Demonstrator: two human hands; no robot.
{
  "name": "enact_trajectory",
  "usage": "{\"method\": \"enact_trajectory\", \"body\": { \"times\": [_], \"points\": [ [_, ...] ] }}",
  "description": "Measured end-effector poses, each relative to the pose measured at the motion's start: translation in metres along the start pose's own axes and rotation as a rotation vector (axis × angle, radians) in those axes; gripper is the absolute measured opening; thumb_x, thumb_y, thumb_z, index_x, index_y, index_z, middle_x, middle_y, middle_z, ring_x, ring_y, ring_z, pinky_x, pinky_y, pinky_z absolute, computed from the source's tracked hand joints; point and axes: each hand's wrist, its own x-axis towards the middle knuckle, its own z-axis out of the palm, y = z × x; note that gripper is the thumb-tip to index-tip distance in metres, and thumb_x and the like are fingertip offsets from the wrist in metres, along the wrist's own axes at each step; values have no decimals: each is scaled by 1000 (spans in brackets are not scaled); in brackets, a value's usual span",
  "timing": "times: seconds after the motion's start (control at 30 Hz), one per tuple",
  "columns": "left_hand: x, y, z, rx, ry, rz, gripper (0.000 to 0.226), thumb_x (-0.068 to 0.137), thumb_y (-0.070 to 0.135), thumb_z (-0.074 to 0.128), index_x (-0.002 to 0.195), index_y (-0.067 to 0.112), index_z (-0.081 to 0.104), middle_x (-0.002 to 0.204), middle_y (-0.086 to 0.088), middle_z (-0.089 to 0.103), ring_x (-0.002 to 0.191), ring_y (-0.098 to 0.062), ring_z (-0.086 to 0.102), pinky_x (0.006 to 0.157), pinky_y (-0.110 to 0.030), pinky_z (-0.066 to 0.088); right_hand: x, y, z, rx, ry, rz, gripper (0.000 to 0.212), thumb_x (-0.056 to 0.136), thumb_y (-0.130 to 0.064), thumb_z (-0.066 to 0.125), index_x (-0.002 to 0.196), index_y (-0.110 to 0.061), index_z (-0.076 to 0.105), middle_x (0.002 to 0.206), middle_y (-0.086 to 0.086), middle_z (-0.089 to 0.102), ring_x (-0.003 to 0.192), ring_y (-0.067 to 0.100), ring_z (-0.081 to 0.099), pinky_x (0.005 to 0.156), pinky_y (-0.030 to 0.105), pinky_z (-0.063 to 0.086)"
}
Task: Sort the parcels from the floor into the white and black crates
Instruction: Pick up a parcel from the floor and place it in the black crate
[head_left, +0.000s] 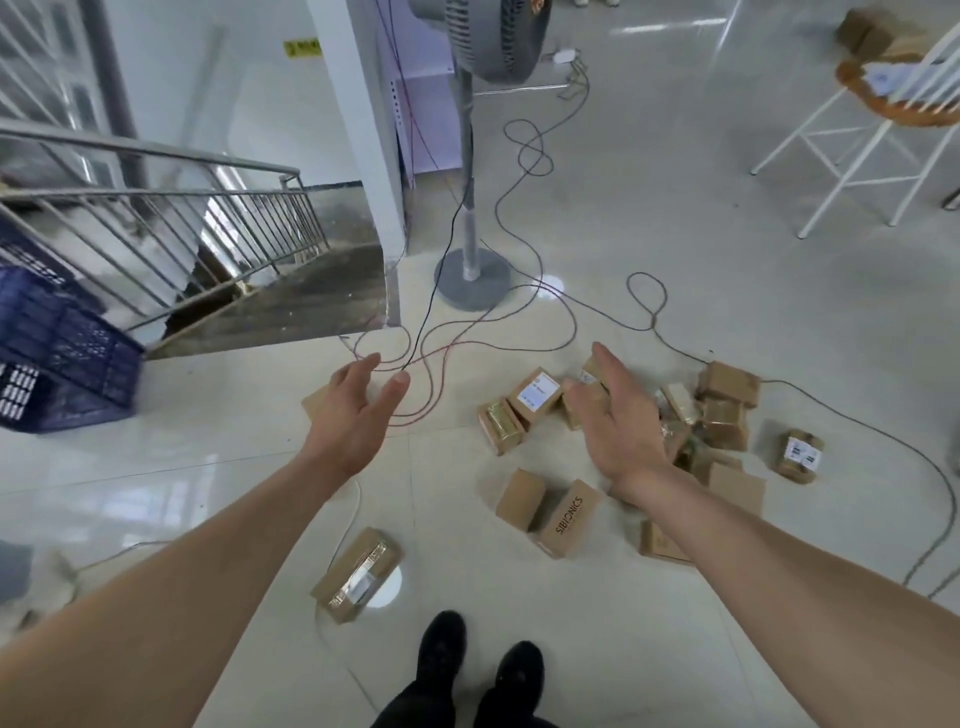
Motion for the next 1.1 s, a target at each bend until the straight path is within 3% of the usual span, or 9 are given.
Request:
{"method": "enact_trajectory", "body": {
  "times": [0.13,0.23,0.33,0.47,0.63,0.77,0.87,0.97,1.1],
  "points": [
    [9,12,18,-4,-7,14,97,73,85,39,151,28,39,155,3,35,138,-20,43,117,-50,34,9,13,-20,-14,30,10,67,102,-48,53,161,-26,29,164,-4,35,152,17,30,120,38,29],
    [23,23,40,28,-46,55,80,90,74,43,153,26,38,157,4,34,135,-18,46,112,-35,27,18,27,-33,10,51,79,74,96,-60,53,160,-30,30,161,-2,41,146,17,40,120,36,31],
    [41,25,59,81,-67,76,61,102,55,43,154,23,38,158,2,33,127,-17,50,99,-27,25,24,37,-39,15,77,145,88,81,-73,45,158,-33,32,145,2,58,132,19,53,115,39,36],
    [77,24,78,122,-152,65,72,96,66,43,155,24,36,157,1,34,136,-22,44,104,-31,31,40,47,-41,7,95,199,76,91,-63,53,158,-34,34,132,0,59,105,10,58,107,32,39],
    [137,23,111,133,-275,21,89,81,78,39,154,27,36,157,1,34,134,-19,46,113,-42,34,75,77,-30,4,162,249,59,101,-44,56,155,-31,39,149,-9,51,119,8,51,95,27,35],
    [190,-6,155,212,-397,-14,66,99,60,44,155,26,35,158,0,35,137,-20,43,111,-37,30,110,115,2,-18,133,376,70,90,-63,48,154,-34,40,139,-9,58,129,17,55,102,38,45],
    [222,-37,196,297,-500,-51,65,101,58,41,156,25,33,160,-1,33,141,-22,39,111,-36,28,132,157,37,-8,88,476,83,82,-73,42,153,-30,40,129,10,66,128,32,59,102,44,48],
    [250,-71,246,348,-577,-108,63,101,58,40,155,27,33,159,-2,35,142,-23,38,114,-39,27,150,203,77,30,15,526,86,86,-70,43,159,-24,33,156,6,49,144,24,44,111,38,40],
    [289,-132,325,366,-628,-160,59,102,57,38,152,27,37,155,-2,40,140,-24,40,107,-36,30,182,288,141,54,-63,584,72,99,-62,49,160,-27,32,160,3,43,147,22,39,115,39,37]
  ]
}}
